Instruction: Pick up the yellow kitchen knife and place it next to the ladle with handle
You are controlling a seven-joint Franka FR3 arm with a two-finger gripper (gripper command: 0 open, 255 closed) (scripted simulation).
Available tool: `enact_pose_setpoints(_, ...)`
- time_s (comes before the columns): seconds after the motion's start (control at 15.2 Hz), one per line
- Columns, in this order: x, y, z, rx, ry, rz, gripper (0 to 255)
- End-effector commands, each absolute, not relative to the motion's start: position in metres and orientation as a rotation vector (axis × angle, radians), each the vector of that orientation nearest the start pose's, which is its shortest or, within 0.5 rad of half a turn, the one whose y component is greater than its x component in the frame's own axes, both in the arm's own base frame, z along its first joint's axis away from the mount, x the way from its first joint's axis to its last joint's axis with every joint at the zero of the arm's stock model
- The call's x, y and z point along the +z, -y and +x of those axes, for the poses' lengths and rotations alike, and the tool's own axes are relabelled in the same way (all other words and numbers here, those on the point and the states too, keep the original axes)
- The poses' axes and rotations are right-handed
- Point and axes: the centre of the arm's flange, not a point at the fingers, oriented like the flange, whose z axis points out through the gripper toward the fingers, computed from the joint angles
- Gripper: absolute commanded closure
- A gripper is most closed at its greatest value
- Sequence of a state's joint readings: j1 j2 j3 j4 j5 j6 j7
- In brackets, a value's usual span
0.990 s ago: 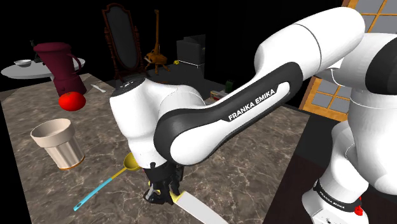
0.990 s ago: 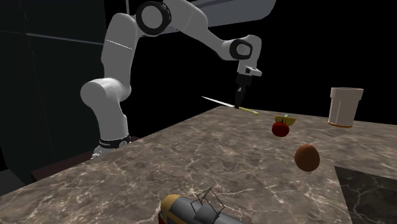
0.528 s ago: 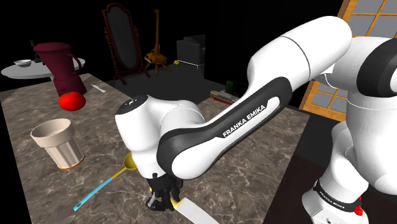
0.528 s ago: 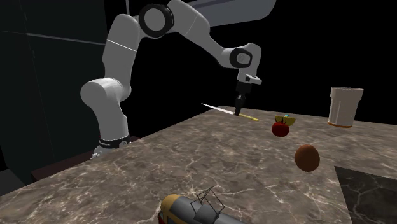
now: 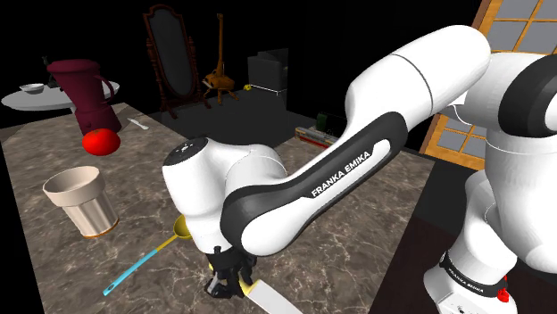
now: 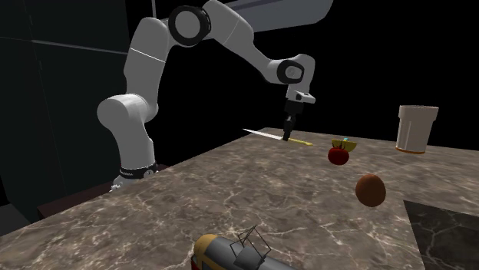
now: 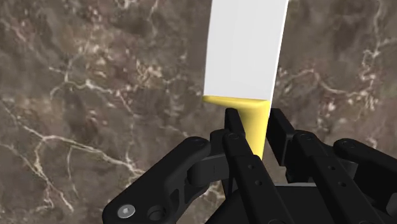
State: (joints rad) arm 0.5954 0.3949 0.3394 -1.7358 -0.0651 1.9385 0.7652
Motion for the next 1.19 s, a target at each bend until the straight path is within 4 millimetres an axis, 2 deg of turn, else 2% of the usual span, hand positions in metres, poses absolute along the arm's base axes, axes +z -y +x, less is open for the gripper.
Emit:
enact_pose_setpoints(0.0, 0.349, -0.496, 0.393, 0.266, 0.297, -3.196, 0)
enact_pose_setpoints(0.33, 0.349, -0.496, 0.393, 0.266, 0.297, -3.196, 0)
enact_pose_setpoints(0.59, 0.398, -0.500, 0.401, 0.266, 0.297, -3.196, 0)
enact_pose_setpoints(1.12, 0.398, -0.500, 0.401, 0.266, 0.297, -3.196, 0)
